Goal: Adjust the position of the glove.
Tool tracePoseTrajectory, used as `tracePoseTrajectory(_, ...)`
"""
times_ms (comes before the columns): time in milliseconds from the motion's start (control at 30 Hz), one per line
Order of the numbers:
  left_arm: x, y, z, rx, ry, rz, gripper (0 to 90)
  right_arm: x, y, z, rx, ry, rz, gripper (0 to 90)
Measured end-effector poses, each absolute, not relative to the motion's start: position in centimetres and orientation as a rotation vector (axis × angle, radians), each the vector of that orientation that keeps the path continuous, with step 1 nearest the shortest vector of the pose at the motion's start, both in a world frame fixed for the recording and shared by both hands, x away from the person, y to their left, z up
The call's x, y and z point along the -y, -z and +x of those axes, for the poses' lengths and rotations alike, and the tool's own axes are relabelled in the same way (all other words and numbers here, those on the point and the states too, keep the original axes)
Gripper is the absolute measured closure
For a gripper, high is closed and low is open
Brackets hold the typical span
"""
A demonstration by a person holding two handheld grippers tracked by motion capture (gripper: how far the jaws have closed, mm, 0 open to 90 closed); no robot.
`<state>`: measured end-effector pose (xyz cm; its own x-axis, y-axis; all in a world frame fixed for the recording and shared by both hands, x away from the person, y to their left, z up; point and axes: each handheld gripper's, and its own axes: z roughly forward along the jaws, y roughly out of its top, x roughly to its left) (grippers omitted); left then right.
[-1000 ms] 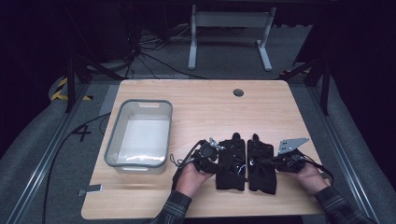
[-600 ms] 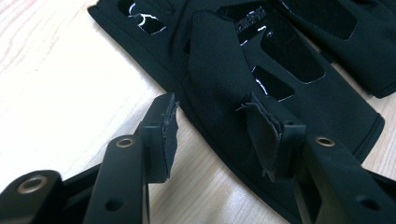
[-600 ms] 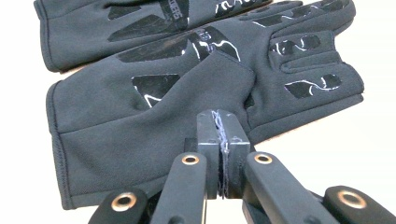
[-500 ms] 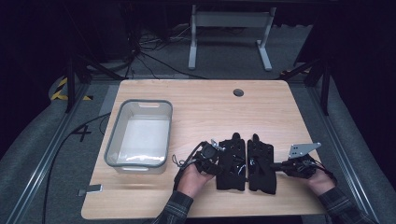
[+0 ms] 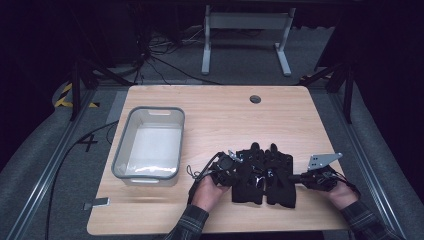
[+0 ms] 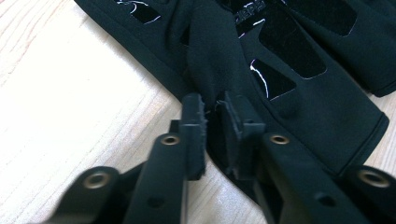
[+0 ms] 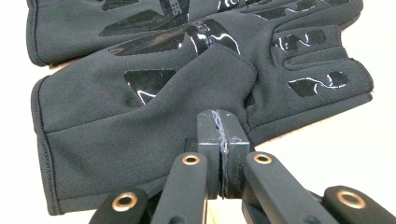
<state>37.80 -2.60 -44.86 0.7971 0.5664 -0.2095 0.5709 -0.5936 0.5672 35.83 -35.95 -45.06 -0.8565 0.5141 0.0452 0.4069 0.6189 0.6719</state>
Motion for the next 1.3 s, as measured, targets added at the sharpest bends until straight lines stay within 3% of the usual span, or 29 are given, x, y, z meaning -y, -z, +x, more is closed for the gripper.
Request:
tracePoseTrajectory(733,2.6,41.4,38.0,-0.785,0.104,2.097,86.6,35.4,45.2,36.1,-2.697,-1.053,0.749,90.0)
tracePoseTrajectory(1300,3.9,39.6,38.4,-0.725,0.119,2.057,86.9,34.4,45.2,36.8,-2.700,-1.056,0.730,90.0)
